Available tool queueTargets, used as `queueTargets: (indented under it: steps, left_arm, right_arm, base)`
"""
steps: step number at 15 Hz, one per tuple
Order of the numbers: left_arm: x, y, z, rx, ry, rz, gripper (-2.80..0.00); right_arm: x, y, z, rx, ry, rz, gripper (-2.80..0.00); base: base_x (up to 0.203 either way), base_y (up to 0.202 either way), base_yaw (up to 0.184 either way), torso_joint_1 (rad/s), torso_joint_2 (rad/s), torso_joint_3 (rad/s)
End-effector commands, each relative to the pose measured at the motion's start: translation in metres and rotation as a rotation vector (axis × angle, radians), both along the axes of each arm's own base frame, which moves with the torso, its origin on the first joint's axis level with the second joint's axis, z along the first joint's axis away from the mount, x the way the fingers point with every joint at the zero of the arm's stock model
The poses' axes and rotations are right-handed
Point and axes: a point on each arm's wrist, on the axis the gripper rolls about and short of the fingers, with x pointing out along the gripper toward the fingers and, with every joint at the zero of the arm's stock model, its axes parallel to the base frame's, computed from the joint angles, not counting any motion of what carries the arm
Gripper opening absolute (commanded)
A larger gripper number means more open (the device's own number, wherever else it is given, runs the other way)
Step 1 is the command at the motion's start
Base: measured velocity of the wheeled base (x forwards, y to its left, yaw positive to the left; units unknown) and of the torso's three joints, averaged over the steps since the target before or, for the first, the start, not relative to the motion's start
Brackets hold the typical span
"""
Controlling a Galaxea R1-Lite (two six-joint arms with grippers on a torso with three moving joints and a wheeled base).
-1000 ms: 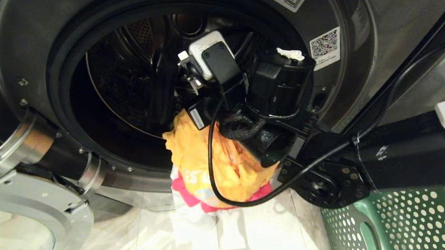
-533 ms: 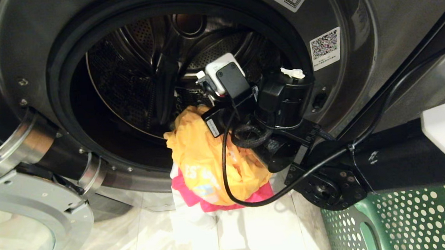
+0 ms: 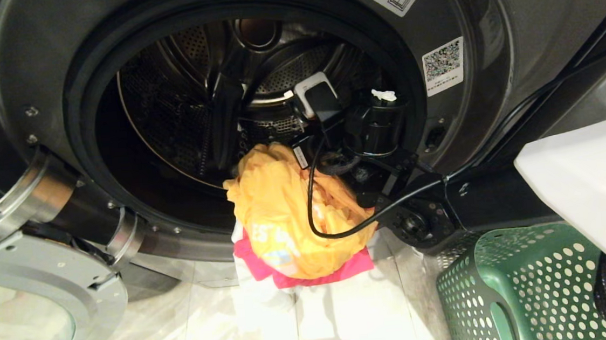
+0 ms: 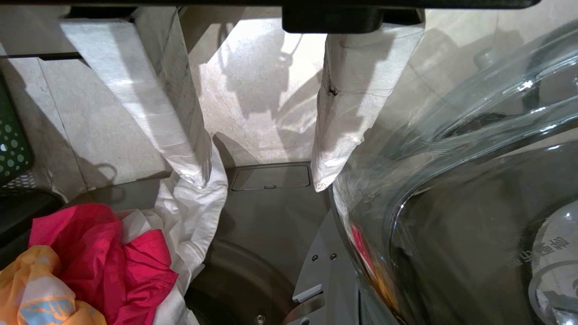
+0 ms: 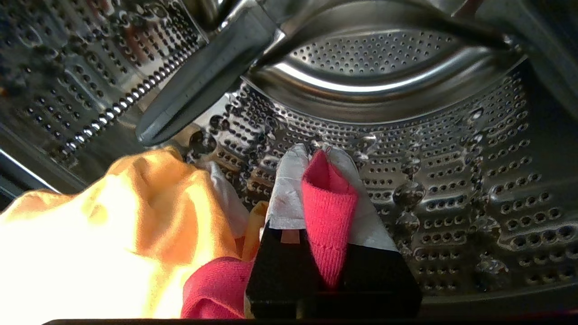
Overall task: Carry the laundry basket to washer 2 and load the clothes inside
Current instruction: Place the clothes into the washing machine
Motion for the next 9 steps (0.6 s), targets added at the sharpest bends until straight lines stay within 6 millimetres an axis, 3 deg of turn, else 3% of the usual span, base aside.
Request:
queueTargets:
  steps: [1,5,9]
  left_arm:
    - [0.001,0.000,-0.002,0.001,0.007,0.001,-2.80]
    - [0.001,0.000,-0.002,0.004,0.007,-0.001,-2.80]
    - [0.001,0.000,-0.002,0.004,0.007,-0.001,-2.80]
  right_arm:
    - [-0.003,-0.004,0.004,0.002,-0.004,-0.005,-2.80]
    - [-0.022,-0.021,0.005,-0.041,0.036,-0.011,-2.80]
    - [-0.032,-0.032,0.019,-0.096,0.009,-0.100,-2.80]
  base:
    - [0.000,0.000,0.000,0.000,0.00,0.000]
    - [0.000,0.000,0.000,0.000,0.00,0.000]
    - [0.000,0.000,0.000,0.000,0.00,0.000]
